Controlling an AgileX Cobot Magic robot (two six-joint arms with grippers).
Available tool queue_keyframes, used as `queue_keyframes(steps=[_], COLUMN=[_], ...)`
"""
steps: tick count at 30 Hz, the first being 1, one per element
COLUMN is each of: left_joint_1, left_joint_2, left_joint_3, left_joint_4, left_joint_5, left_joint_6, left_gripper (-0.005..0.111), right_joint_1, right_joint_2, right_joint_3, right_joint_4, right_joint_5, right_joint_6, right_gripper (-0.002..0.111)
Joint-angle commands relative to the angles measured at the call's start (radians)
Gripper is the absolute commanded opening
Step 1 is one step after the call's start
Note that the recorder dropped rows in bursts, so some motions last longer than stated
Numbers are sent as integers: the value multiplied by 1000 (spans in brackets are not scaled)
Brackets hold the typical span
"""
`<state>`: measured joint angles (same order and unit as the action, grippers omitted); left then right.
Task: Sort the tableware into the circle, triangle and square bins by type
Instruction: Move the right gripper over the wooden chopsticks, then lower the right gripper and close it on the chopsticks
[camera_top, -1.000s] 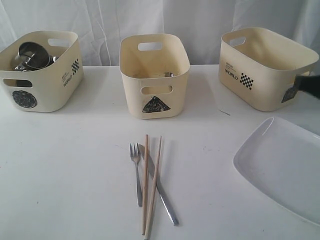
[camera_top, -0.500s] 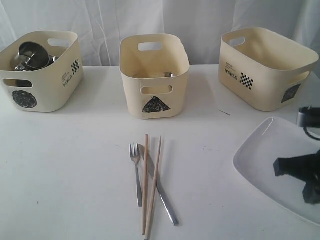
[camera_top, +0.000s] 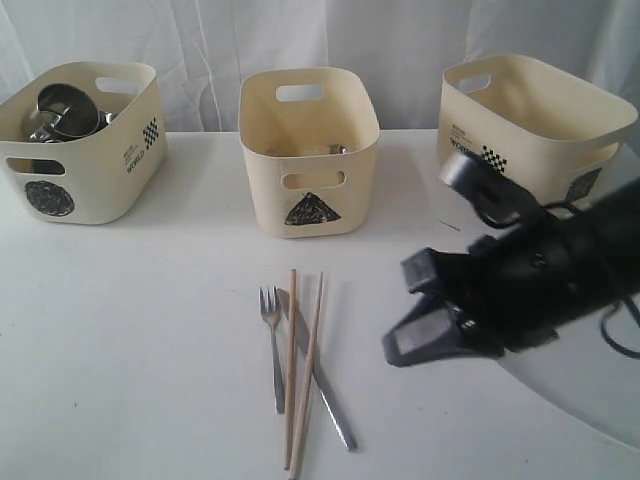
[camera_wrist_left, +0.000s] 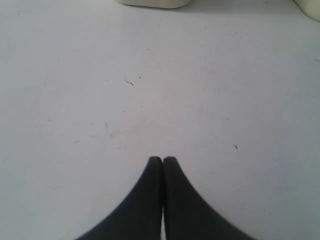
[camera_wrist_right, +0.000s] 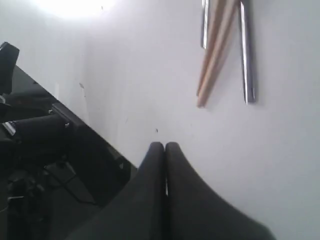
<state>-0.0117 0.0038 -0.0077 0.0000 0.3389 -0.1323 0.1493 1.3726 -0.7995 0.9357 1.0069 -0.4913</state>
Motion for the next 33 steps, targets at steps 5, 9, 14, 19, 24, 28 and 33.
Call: queue_keyframes(steps=[5, 9, 14, 19, 24, 28, 33], left_joint_1=[-4, -4, -4, -4, -4, -4, -4], left_joint_2=[-4, -4, -4, -4, -4, -4, -4], left_joint_3=[8, 8, 8, 8, 8, 8, 8], left_joint_4=[-10, -10, -10, -10, -10, -10, -10], left_joint_5=[28, 28, 28, 28, 28, 28, 28], left_joint_6=[2, 2, 2, 2, 2, 2, 2], left_gripper=[1, 1, 1, 1, 1, 1, 1], right_joint_1=[262, 272, 270, 269, 282, 288, 288], right_joint_2=[257, 314, 364, 434, 463, 467, 502], right_joint_3=[-343, -389, -386, -388, -399, -399, -399], right_joint_4=[-470, -551, -520, -480, -428, -425, -413], right_joint_5=[-169, -329, -572, -499, -308, -318, -387], right_joint_6=[280, 314, 319, 290, 122, 112, 193], right_gripper=[0, 0, 0, 6, 31, 43, 43])
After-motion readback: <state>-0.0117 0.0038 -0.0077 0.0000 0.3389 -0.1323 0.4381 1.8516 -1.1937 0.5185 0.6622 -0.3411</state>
